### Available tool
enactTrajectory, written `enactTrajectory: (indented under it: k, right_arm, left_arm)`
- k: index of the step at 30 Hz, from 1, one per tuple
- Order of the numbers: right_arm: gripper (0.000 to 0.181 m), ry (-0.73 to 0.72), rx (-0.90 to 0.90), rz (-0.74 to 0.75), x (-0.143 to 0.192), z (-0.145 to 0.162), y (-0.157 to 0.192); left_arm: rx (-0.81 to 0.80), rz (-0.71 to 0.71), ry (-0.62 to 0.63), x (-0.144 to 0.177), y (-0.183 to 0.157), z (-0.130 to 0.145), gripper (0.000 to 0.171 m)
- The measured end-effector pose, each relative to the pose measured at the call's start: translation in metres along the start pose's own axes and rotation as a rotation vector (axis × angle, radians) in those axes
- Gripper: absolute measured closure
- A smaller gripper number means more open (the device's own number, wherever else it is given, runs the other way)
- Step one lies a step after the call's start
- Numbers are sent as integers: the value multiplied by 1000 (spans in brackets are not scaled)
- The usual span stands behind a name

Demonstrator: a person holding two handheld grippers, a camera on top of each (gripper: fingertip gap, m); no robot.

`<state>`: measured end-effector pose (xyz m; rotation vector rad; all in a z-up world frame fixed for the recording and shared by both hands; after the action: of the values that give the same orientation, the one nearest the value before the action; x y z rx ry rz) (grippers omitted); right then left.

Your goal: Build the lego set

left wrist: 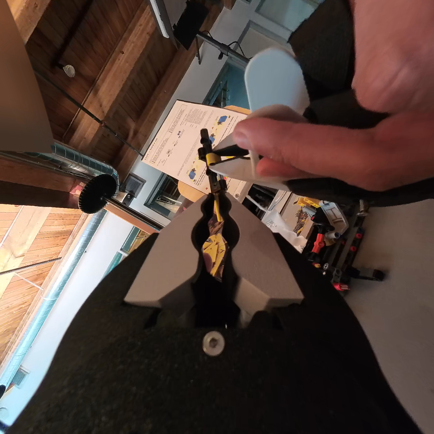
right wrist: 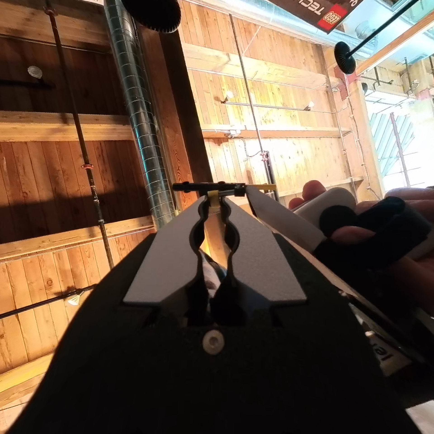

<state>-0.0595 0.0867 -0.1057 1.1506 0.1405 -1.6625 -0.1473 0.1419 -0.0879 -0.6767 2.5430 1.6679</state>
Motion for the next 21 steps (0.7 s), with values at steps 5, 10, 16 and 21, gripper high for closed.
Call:
enactTrajectory:
  k: [5, 10, 16, 21]
  right_arm:
    - [171, 4, 43, 37, 1, -2, 3]
    - [169, 12, 51, 55, 1, -3, 3]
    - [164, 22, 84, 77, 1, -5, 6]
    - [161, 20, 105, 88, 2, -7, 10]
  left_arm:
    - [22, 18, 4, 0, 0, 0, 171]
    - [28, 20, 1, 0, 1, 0, 171]
    - [40, 23, 1, 0, 2, 1, 171]
    - [32, 19, -10, 2, 2, -1, 171]
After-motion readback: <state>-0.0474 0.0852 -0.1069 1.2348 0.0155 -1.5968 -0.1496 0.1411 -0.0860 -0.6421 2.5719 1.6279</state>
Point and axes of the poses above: each gripper's, where its closed fingertips meet, x back along the fingers, z out of its underside, y = z × x across the jaws, the point moved 9 cm from there along x, back along the fingers, and after that the axes turned 4 degrees about y, right-handed, at the moved point
